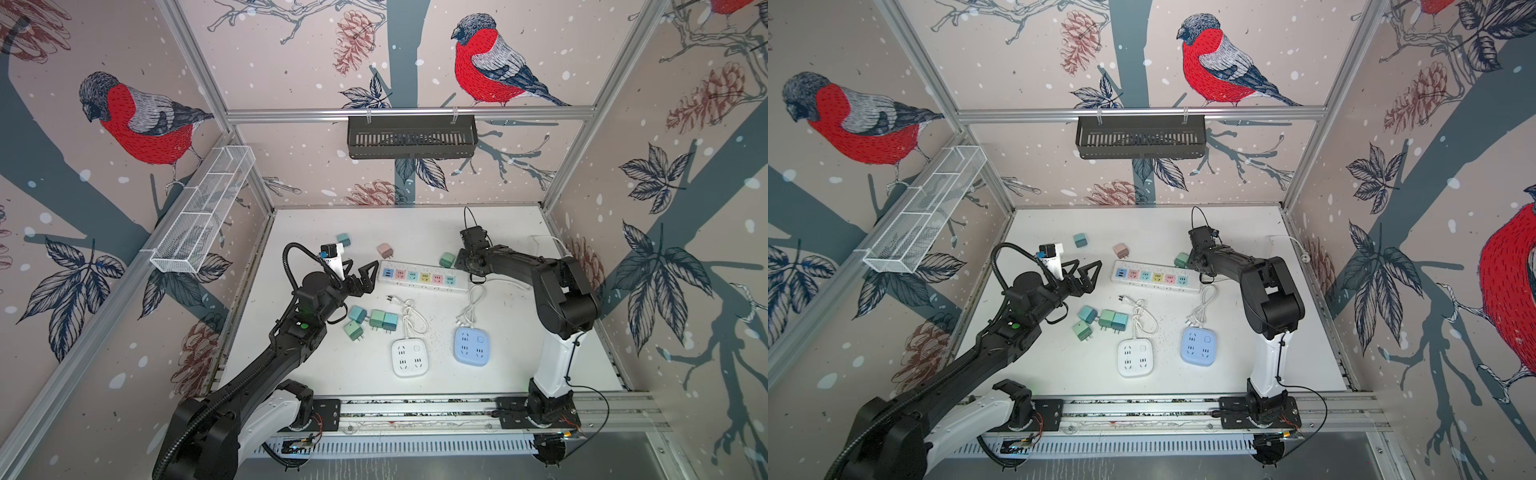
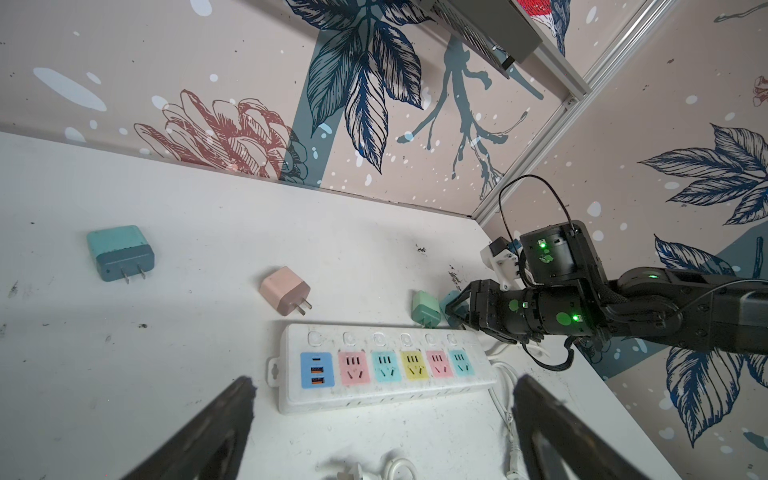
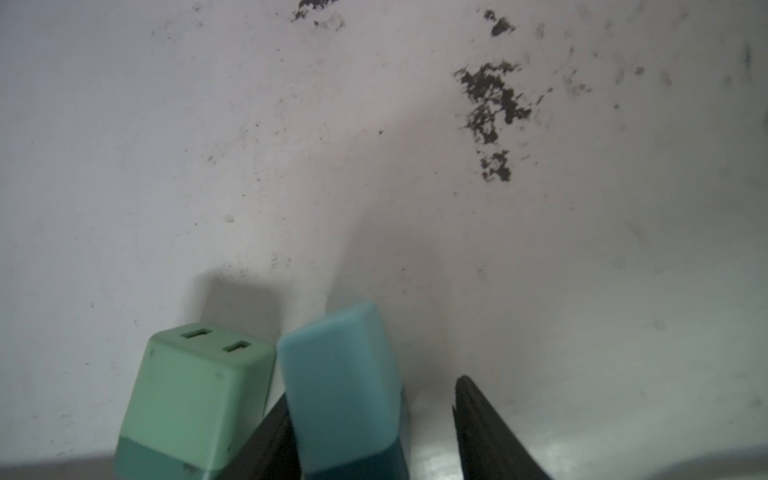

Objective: Insert the plug
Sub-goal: 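Close the right gripper on the teal adapter and lift it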

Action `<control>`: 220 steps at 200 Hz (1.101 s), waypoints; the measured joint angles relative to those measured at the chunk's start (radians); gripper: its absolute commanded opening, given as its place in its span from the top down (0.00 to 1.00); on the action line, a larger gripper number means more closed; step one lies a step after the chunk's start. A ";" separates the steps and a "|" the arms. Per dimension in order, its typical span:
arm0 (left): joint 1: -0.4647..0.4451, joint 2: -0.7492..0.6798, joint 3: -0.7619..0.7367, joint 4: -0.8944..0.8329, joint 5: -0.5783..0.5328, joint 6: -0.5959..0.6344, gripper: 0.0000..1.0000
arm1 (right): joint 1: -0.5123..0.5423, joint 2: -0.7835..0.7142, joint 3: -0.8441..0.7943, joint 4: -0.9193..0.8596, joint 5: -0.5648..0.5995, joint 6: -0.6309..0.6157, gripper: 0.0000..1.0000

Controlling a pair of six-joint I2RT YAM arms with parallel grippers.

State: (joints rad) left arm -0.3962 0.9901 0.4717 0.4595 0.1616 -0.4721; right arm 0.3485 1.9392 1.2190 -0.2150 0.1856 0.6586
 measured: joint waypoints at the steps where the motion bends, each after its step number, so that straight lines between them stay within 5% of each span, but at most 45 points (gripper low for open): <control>1: 0.000 0.000 0.000 0.000 0.000 0.000 0.04 | 0.000 -0.001 0.000 -0.001 0.001 -0.002 0.43; 101: 0.000 0.007 0.002 0.000 0.019 0.000 0.04 | -0.043 -0.063 -0.024 -0.016 0.024 -0.010 0.54; 165: 0.000 0.015 0.004 0.000 0.021 0.000 0.03 | -0.140 -0.189 -0.222 0.054 -0.024 -0.006 0.54; 220: 0.000 0.022 0.008 0.000 0.022 0.000 0.04 | -0.200 -0.198 -0.261 0.100 -0.092 -0.021 0.41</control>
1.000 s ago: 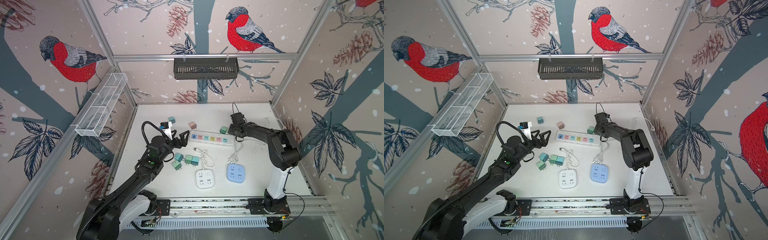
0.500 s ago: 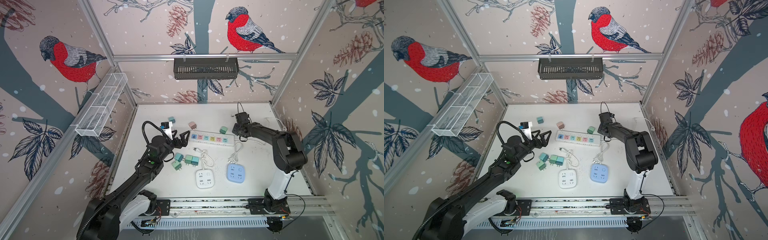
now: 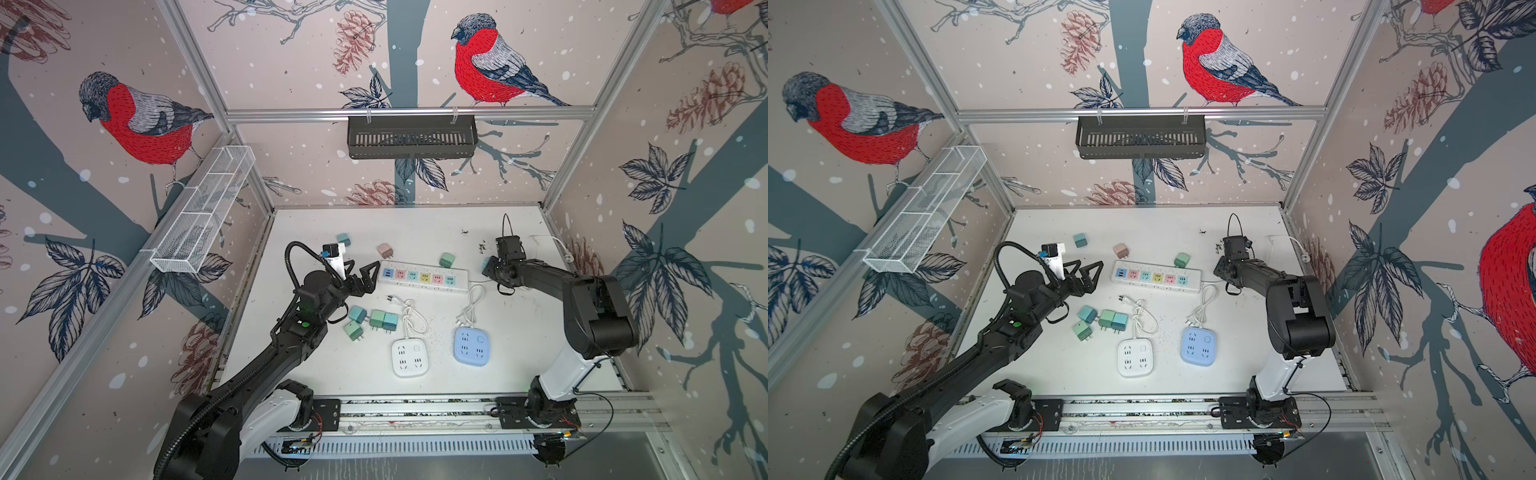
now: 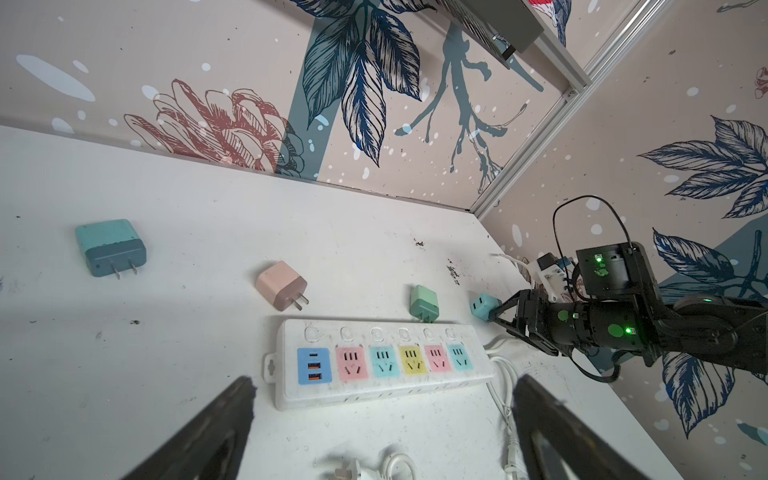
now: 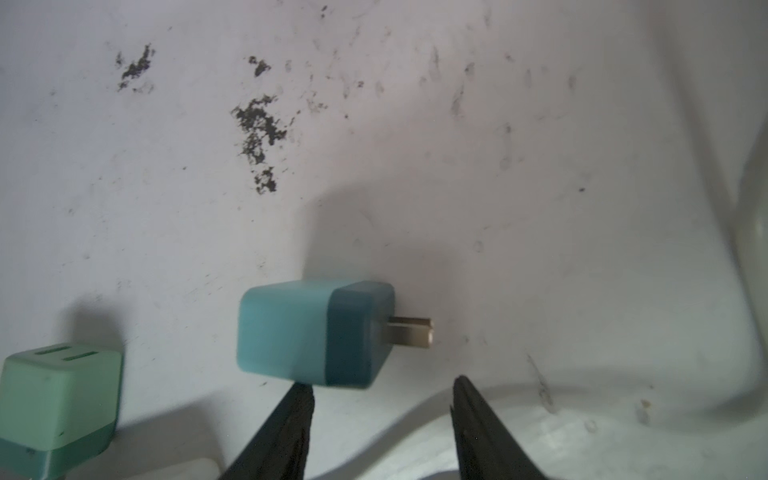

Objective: Insert the plug
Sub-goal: 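Close the right gripper on the teal adapter and lift it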

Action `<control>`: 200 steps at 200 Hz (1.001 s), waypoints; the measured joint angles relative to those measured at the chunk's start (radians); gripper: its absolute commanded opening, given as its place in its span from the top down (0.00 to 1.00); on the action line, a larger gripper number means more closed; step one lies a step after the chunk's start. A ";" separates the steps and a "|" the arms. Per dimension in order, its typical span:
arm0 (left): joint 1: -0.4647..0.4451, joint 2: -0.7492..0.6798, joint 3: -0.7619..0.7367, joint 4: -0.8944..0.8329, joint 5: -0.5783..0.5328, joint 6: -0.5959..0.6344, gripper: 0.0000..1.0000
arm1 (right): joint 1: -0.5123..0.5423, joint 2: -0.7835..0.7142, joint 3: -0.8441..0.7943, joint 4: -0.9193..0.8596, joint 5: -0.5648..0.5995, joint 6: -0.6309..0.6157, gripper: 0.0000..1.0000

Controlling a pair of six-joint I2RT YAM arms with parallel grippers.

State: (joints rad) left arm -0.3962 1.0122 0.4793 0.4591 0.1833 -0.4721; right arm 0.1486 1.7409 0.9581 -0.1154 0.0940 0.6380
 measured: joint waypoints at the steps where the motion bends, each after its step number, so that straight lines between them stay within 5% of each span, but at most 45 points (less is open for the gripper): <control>1: 0.000 0.000 0.000 0.000 0.000 0.000 0.04 | 0.000 0.000 0.000 0.000 0.000 -0.002 0.41; 29: 0.000 0.007 0.003 0.000 0.000 0.000 0.04 | -0.005 -0.004 0.019 -0.004 -0.001 -0.010 0.34; 115: 0.000 0.009 0.006 0.000 0.007 0.000 0.04 | -0.040 0.120 0.142 -0.038 0.041 -0.013 0.35; 200: 0.000 0.012 0.007 0.000 0.008 0.000 0.03 | -0.019 0.127 0.148 -0.048 0.030 -0.035 0.50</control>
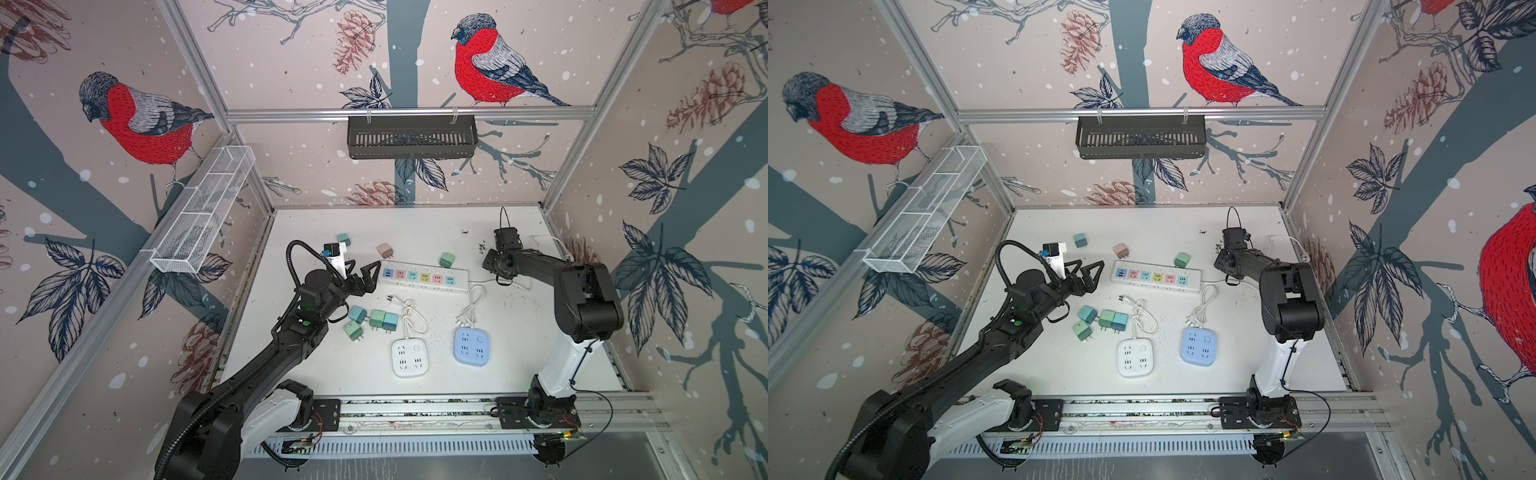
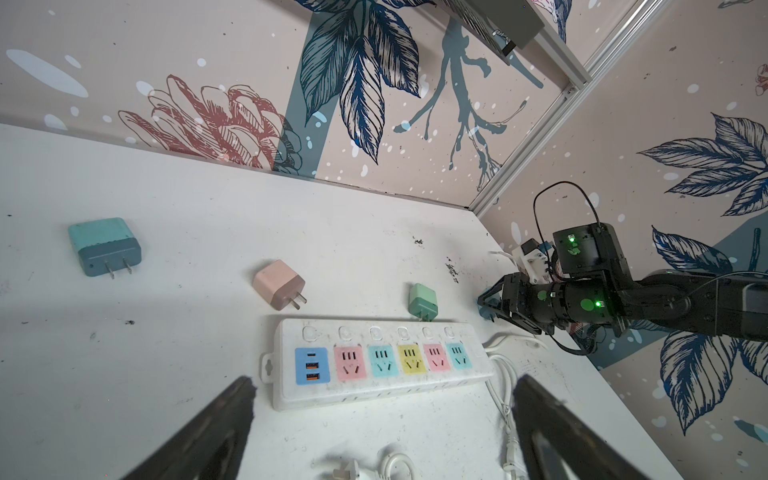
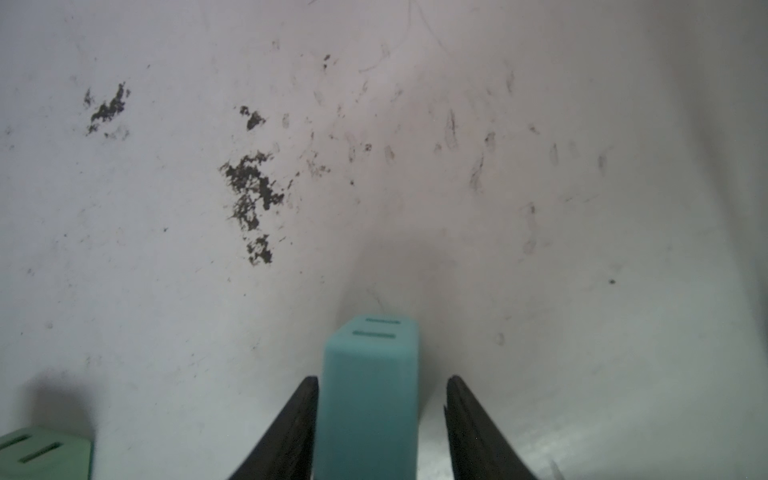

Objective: Insert the plug
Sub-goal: 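Close the right gripper on the teal adapter and lift it, then carry the teal adapter toward the left gripper with the right gripper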

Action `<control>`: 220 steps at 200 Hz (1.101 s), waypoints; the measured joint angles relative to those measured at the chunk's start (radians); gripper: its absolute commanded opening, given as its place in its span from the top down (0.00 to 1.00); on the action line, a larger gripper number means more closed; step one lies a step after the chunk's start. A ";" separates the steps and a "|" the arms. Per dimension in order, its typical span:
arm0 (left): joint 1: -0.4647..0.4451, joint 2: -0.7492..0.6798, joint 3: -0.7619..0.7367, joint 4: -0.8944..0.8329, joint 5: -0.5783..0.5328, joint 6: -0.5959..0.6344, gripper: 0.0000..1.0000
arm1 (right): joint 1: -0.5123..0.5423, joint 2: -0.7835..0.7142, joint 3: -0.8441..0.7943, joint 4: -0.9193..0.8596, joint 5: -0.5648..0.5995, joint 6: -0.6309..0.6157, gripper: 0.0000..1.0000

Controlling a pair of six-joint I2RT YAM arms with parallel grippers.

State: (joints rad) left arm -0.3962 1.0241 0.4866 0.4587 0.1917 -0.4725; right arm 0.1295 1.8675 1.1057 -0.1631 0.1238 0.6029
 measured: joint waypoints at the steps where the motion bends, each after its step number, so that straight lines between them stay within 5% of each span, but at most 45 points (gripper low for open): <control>1: 0.000 0.000 0.000 0.000 0.000 0.000 0.03 | 0.000 -0.001 0.000 0.000 0.000 0.000 0.50; 75: 0.000 -0.003 0.003 0.000 0.013 0.000 0.03 | 0.003 0.006 0.011 -0.013 0.006 -0.005 0.58; 135: 0.000 0.019 0.040 -0.030 -0.003 -0.008 0.04 | 0.020 0.001 0.017 -0.026 0.016 -0.007 0.85; 170: 0.000 0.072 0.143 -0.137 -0.069 -0.039 0.04 | 0.078 -0.120 -0.040 -0.016 0.047 -0.012 0.90; 220: 0.000 -0.003 0.058 -0.126 -0.061 -0.043 0.03 | 0.270 -0.454 -0.268 0.108 0.097 -0.068 0.95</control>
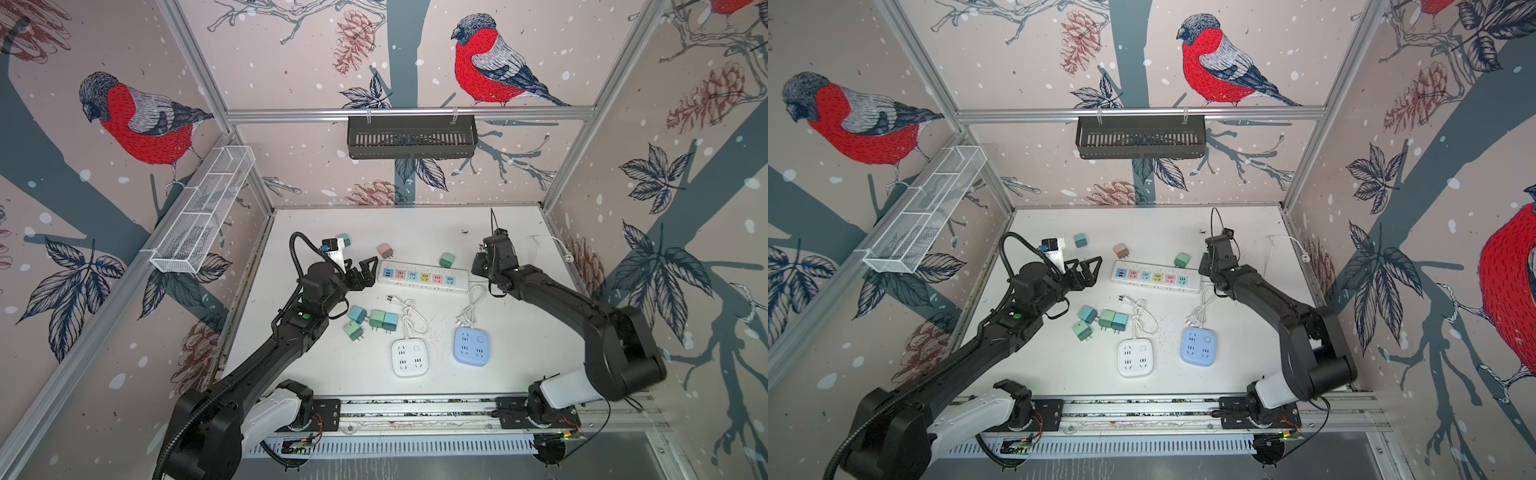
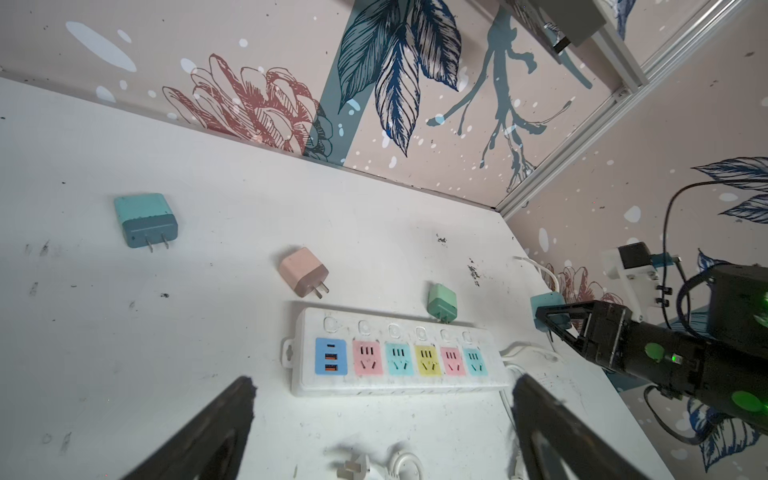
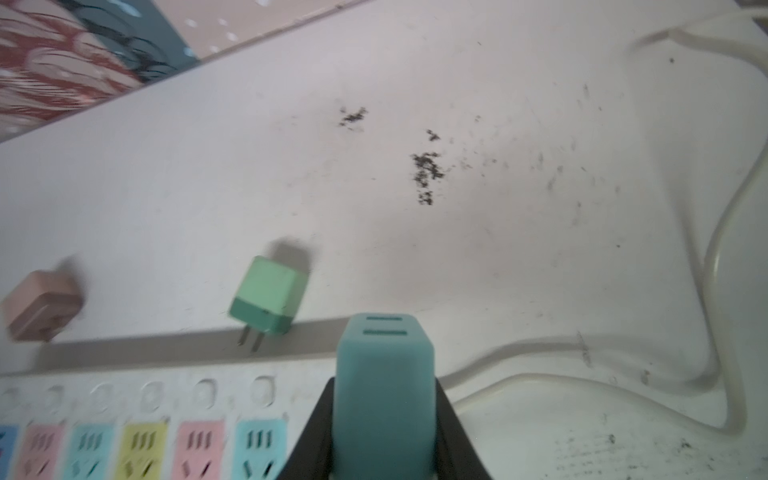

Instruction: Insert the plug

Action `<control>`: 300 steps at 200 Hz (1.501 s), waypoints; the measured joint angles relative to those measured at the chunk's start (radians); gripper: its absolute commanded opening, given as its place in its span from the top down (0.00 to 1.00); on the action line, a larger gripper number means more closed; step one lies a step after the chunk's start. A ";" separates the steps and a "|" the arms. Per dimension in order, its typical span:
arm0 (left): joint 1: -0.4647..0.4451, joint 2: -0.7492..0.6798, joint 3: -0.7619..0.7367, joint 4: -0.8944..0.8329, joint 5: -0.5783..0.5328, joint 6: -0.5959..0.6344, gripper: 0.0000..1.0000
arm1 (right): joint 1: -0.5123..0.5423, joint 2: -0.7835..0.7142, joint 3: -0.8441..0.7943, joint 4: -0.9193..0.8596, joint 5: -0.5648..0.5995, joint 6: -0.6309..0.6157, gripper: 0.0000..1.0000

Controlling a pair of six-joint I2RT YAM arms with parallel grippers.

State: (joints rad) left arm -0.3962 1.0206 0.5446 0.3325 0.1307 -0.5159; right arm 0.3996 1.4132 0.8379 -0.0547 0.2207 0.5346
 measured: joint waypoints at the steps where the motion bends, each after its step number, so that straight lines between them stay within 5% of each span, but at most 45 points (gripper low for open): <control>1: 0.000 -0.004 -0.003 0.000 0.001 0.000 0.03 | 0.003 -0.005 -0.004 0.002 0.001 -0.004 0.95; 64: -0.003 -0.122 -0.159 0.219 0.110 0.019 0.04 | 0.364 -0.455 -0.448 0.390 0.015 -0.255 0.97; 124: -0.055 -0.101 -0.241 0.401 0.203 0.125 0.28 | 0.488 -0.680 -0.684 0.592 -0.212 -0.600 0.99; 188: -0.095 0.013 -0.196 0.493 0.327 0.266 0.44 | 0.545 -0.610 -0.798 0.746 -0.314 -0.878 0.99; 231: -0.180 0.012 -0.223 0.493 0.416 0.462 0.51 | 0.578 -0.526 -0.775 0.771 -0.325 -0.949 0.99; 300: -0.391 0.053 -0.159 0.325 0.414 0.845 0.52 | 0.620 -0.557 -0.790 0.774 -0.357 -1.009 0.99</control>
State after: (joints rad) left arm -0.7868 1.0740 0.3851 0.6579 0.5449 0.3290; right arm 1.0199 0.8558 0.0475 0.7193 -0.1368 -0.4744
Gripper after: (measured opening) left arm 0.489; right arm 0.288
